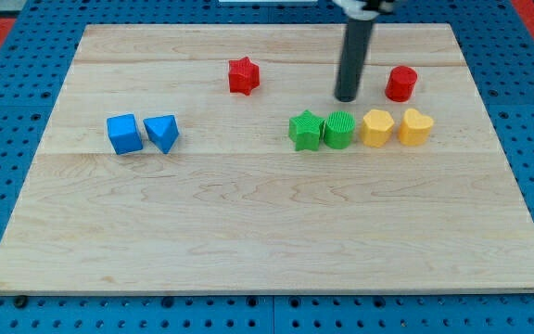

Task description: Move red star towards red circle

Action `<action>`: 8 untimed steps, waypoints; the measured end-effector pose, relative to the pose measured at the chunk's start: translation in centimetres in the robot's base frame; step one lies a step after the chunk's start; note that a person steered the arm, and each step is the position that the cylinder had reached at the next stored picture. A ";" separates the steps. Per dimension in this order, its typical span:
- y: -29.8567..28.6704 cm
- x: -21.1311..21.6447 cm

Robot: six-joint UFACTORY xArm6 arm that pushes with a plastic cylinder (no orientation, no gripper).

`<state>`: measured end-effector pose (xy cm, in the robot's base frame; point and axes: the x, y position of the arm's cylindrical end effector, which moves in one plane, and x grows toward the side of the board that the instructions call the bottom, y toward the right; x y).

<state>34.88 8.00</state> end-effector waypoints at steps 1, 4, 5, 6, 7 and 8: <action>-5.2 0.0; -13.8 -2.4; -13.8 -3.3; -15.2 -4.0; -14.8 -7.1; -11.9 -7.5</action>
<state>27.35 -3.92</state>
